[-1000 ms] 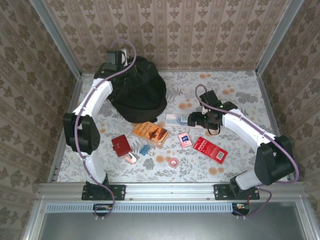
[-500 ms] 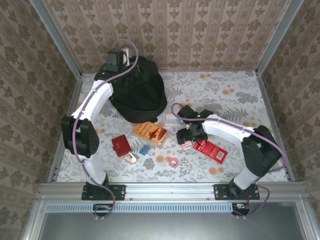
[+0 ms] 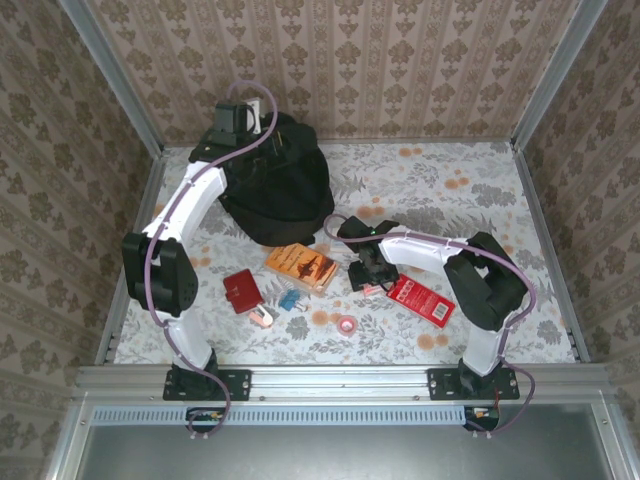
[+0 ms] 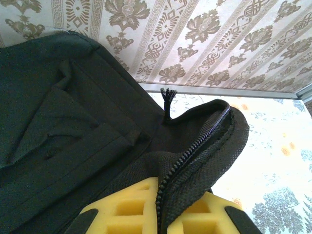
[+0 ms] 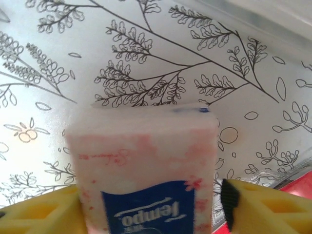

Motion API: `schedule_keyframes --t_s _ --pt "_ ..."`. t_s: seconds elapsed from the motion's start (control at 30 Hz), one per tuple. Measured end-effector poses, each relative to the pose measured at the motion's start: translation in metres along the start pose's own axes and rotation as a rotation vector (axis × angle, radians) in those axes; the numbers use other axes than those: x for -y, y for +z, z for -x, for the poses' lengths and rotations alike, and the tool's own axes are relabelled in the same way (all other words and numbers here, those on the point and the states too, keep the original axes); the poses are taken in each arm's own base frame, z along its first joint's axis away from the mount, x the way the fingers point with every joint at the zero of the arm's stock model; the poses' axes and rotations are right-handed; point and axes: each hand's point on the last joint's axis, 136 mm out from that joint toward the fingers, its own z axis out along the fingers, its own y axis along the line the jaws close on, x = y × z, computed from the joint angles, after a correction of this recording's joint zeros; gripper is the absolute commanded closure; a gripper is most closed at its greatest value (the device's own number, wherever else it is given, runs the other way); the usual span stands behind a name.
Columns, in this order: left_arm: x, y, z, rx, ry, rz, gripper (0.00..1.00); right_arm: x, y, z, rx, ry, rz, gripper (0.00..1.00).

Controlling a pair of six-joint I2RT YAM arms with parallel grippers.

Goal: Pack the student bag

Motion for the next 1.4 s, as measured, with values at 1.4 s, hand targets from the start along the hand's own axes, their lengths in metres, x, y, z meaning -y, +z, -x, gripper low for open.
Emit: schedule_keyframes --t_s 1.4 --pt "0.031 -0.011 -0.001 -0.010 -0.025 -0.095 1.00 -0.109 -0.060 0.310 0.393 0.698 0.677 0.27"
